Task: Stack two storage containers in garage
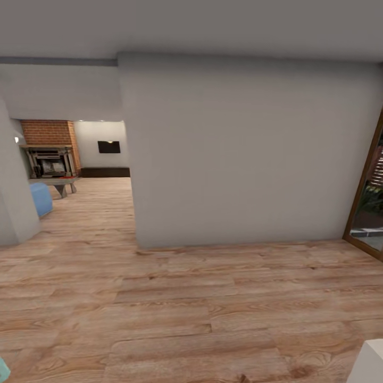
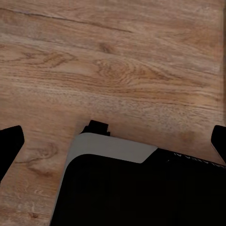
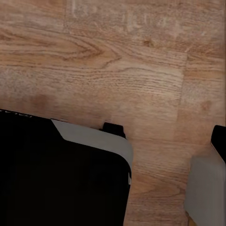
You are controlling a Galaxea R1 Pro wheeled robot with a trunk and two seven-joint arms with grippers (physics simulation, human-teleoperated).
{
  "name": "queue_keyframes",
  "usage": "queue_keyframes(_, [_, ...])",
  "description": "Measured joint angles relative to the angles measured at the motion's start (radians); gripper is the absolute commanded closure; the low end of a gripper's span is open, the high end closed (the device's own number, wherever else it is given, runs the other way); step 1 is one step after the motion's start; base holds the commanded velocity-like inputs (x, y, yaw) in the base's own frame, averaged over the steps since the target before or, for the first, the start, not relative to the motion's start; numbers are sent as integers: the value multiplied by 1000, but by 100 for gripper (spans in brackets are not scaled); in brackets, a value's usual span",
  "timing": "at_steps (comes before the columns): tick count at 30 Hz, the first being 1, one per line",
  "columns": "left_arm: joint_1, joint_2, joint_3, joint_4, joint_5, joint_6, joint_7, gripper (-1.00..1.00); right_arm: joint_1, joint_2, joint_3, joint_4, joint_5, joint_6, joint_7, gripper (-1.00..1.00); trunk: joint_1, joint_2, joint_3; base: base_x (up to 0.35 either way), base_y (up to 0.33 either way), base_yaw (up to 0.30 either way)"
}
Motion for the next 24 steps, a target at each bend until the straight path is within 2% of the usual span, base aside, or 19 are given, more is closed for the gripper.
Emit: queue_keyframes(24, [0, 0, 0, 0, 0, -1, 0, -100, 0, 5, -8, 0, -5, -2, 10, -100, 0, 0, 0, 322, 0, 12])
